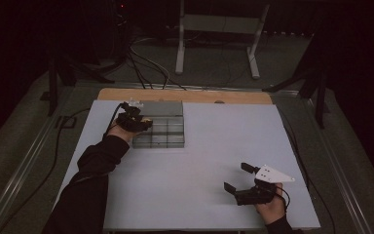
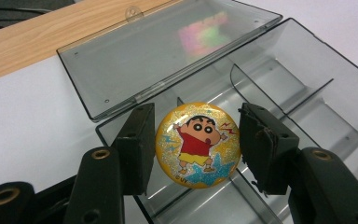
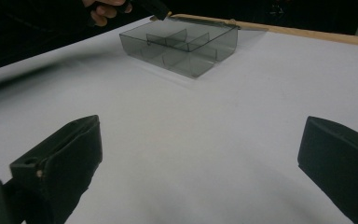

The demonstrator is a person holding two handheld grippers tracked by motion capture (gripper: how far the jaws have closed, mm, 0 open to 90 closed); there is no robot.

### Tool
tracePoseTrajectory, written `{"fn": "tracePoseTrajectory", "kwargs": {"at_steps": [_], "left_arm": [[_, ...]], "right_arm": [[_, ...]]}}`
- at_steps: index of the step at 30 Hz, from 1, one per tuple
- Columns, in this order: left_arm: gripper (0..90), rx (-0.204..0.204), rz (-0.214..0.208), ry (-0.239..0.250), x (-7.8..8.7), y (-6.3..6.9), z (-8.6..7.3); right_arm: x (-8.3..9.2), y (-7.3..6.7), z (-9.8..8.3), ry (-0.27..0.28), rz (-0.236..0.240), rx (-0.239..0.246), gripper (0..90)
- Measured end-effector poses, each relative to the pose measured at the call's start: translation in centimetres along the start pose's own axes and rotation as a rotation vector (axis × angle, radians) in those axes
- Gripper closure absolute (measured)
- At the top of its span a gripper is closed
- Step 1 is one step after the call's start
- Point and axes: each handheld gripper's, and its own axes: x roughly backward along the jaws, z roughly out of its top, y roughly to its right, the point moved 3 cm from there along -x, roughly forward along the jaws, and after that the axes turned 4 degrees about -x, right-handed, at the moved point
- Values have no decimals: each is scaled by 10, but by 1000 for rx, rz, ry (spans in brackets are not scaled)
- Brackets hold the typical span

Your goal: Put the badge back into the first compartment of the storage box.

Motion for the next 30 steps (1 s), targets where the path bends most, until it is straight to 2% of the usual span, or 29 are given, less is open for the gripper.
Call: {"fn": "tracePoseTrajectory", "kwargs": {"at_steps": [5,7,17,18,21,23,27,30], "left_arm": [[482,21,17,-3,-3,-4,-1],[482,24,11,1,-4,-4,-2],[479,25,28,-9,-13,-7,-2],[470,24,39,-12,-13,-7,-2],[309,26,49,-14,-14,-8,-2],[204,44,59,-16,-12,-9,-2],[106,54,48,-18,-9,-9,-1],[98,51,42,-11,-5,-7,0]], "right_arm": [[0,0,0,-1,1,0,0],[0,0,0,-1,1,-2,0],[-1,1,-1,-3,1,-4,0],[-1,1,-1,-2,2,-8,0],[-1,1,-1,-3,2,-5,0],[-1,1,-1,-3,2,-6,0],[0,1,-1,-4,0,-3,0],[0,1,0,-1,0,-4,0]]}}
